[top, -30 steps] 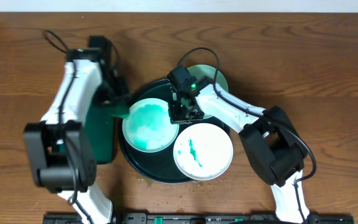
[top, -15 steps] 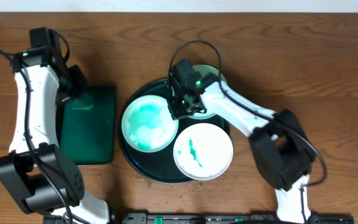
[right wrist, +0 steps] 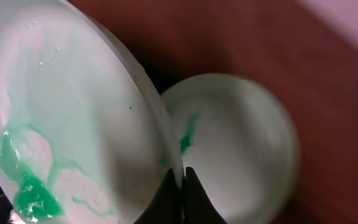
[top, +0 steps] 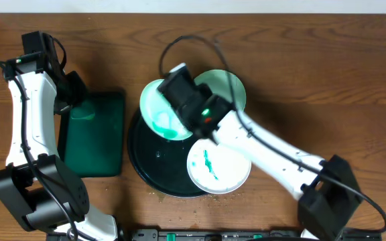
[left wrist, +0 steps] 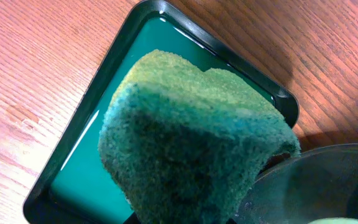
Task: Clean dirty plates on tray and stack at the side
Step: 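Lift the scrubbed plate with the right gripper and place it right of tray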
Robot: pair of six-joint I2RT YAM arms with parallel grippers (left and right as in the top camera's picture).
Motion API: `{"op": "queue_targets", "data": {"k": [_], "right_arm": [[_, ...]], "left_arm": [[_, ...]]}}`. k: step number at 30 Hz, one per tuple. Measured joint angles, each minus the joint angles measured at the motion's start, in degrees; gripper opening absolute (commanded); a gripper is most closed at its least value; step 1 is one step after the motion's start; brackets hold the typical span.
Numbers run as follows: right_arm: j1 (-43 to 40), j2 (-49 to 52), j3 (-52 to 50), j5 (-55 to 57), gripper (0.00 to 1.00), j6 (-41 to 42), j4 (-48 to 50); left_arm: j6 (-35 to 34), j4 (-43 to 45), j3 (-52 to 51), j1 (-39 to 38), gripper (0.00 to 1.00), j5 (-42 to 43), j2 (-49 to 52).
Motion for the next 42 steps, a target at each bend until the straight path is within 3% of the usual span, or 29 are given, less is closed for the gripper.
{"op": "queue_targets", "data": {"k": [11, 18, 25, 33, 42], "right_arm": [[12.96, 0.0, -0.02, 32.06, 0.01, -8.57, 7.93], [13.6, 0.0, -0.02, 40.28, 0.01, -13.0, 10.32], [12.57, -0.02, -0.02, 30.73, 0.01, -8.81, 2.91], [6.99, -0.31, -0.02, 9.03, 0.01, -1.11, 0.46], [-8.92, -11.04, -0.04, -15.89, 0.01, 3.61, -1.16]], "left_arm": [[0.02, 0.02, 0.0, 0.0, 0.07, 0.0, 0.0], [0.0, 0.0, 0.0, 0.0, 0.07, 0.0, 0.0], [0.0, 0.0, 0.0, 0.0, 0.07, 0.0, 0.0], [0.0, 0.0, 0.0, 0.0, 0.08, 0.0, 0.0], [0.0, -0.02, 0.0, 0.0, 0.07, 0.02, 0.0]]}}
